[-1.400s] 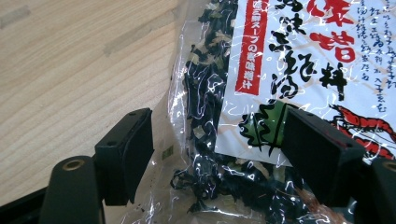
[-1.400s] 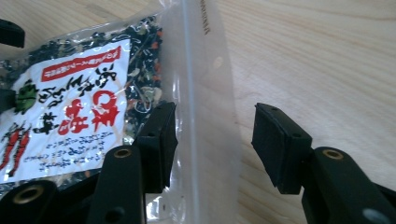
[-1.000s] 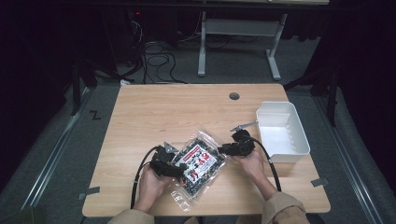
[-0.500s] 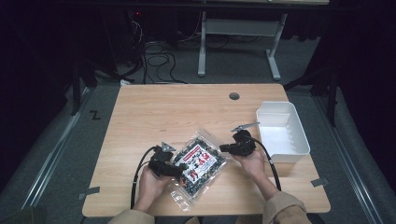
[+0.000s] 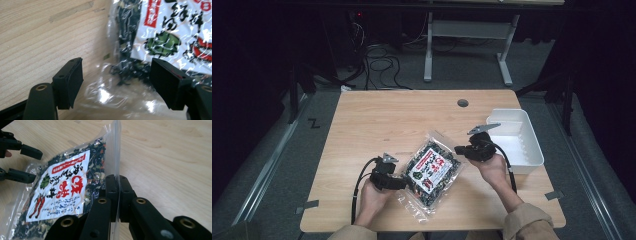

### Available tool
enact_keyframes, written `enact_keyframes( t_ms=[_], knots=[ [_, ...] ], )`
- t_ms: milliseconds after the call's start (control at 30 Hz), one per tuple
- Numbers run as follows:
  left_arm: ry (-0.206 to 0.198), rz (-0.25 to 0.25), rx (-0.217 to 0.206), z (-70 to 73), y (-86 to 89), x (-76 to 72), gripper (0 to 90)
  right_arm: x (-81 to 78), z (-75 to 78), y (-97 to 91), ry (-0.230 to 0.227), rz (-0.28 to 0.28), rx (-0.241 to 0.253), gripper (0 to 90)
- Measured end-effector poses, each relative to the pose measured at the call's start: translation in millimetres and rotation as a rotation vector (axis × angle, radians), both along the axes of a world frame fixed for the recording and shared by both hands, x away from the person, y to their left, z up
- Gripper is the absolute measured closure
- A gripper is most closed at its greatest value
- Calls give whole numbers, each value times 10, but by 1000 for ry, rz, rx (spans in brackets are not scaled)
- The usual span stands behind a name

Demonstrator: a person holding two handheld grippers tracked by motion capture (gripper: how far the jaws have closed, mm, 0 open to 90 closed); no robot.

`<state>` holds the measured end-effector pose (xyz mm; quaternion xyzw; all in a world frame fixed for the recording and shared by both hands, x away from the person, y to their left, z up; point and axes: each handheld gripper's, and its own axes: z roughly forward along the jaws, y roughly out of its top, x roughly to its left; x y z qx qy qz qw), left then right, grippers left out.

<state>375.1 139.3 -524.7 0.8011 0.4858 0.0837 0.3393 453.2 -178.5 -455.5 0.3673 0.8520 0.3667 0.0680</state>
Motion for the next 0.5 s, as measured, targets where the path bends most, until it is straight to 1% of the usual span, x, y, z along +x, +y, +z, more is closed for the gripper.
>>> enact_keyframes(
  t_ms=[33,67,100,133,167,200,333,367,433,467,500],
  knots=[
    [2,-3,4,-2,2,-2,276,-6,38,-18,-9,1,-2,899],
    [4,-2,5,-7,2,-2,276,-11,116,-52,-16,2,-7,899],
    [6,-1,4,-10,4,-1,276,-11,116,-52,-16,2,-7,899],
    [9,0,0,-15,7,2,276,-8,196,-77,-32,3,-22,899],
    [10,0,-1,-14,10,4,276,-8,196,-77,-32,3,-22,899],
    [9,2,-2,-12,13,4,277,-5,234,-88,-45,3,-25,899],
    [10,3,-7,-7,27,-1,279,-11,386,-126,-66,0,-32,899],
    [13,5,-6,-12,34,0,280,-10,411,-127,-74,5,-41,899],
    [16,8,-8,-14,39,2,280,-12,428,-127,-77,9,-46,899],
    [17,12,-8,-17,40,4,281,-13,486,-119,-87,14,-48,899],
    [18,15,-7,-17,41,6,281,-13,486,-119,-87,14,-48,899]
  ],
)
